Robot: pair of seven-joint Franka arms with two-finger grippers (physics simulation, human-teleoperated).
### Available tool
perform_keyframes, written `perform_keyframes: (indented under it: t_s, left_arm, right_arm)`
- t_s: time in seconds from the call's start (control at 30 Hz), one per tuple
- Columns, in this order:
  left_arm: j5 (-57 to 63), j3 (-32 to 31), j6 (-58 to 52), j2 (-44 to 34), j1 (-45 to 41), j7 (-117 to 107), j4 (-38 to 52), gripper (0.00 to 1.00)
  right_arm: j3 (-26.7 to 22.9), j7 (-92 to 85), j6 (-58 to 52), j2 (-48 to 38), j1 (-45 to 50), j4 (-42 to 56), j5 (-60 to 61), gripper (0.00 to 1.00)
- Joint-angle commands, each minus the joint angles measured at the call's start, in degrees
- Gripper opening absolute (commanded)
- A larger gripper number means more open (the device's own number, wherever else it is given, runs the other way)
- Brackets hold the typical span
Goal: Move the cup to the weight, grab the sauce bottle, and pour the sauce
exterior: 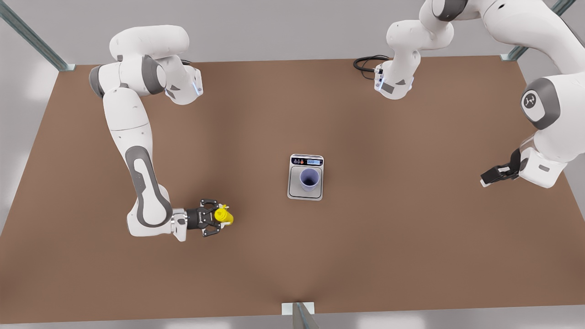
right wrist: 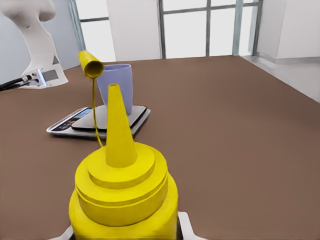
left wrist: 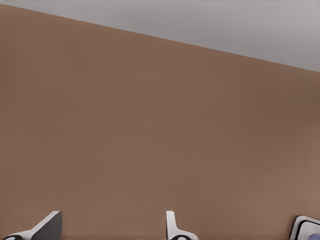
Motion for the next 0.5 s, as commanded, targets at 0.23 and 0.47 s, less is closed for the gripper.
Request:
perform_keyframes:
  t_s: [0.23,0.47]
  left_arm:
    - [0.00,0.00,0.00,0.00,-0.05,0.00,-0.06,1.00]
    - [0.00,-0.09,0.00,0.08,0.04,0.00,-0.06,1.00]
  right_arm:
    - [-0.05,0.18,-2.76,-0.18,-2.89,-0.96,-0.79,1.00]
    - [-0.84,31.27,-9.62,-8.88,-12.12,-1.85,-24.43,1.00]
